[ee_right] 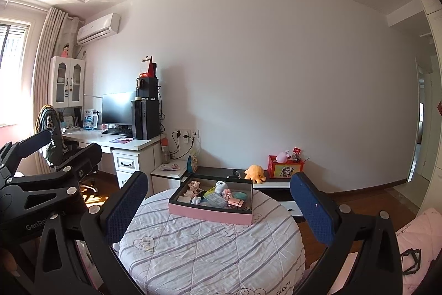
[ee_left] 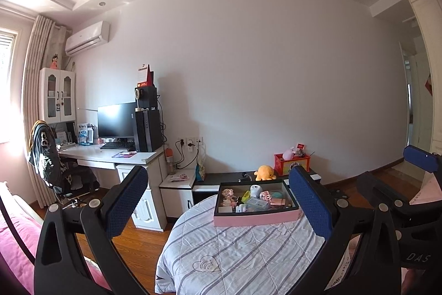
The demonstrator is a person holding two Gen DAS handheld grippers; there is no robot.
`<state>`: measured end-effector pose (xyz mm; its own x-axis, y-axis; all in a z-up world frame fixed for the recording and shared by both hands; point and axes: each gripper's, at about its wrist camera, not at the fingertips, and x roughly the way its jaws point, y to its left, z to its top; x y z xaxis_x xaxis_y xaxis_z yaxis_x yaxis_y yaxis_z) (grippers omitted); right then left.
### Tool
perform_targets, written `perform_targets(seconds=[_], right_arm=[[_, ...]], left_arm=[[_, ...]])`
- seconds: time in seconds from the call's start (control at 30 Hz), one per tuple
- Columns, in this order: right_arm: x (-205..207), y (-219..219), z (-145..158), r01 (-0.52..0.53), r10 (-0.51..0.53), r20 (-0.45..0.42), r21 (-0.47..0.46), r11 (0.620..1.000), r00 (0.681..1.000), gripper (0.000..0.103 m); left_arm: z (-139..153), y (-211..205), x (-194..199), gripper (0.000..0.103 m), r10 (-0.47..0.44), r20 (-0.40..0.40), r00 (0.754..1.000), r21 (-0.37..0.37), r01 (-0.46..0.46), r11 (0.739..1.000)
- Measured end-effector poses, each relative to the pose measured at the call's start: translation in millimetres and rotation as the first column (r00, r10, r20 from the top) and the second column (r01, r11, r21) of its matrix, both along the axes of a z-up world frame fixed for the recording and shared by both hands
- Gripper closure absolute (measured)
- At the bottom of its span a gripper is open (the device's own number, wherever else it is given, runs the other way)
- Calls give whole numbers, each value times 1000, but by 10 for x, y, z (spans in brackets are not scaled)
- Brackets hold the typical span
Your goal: Organize rigid objects
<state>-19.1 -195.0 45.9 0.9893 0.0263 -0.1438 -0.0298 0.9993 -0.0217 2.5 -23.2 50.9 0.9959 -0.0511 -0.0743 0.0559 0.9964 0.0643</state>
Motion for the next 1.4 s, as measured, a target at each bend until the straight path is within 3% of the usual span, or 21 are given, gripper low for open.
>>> perform_targets(seconds=[1.2, 1.4], right_arm=[[-28, 16, 18, 4, -4, -1, 3, 1000, 1000, 0], [-25, 19, 20, 2, -2, -3, 6, 1000, 1000, 0]], left_arm=[[9, -43, 12, 0, 1, 9, 1000, -2, -1, 1000], [4, -76, -7, 0, 9, 45, 999, 0, -9, 1000]])
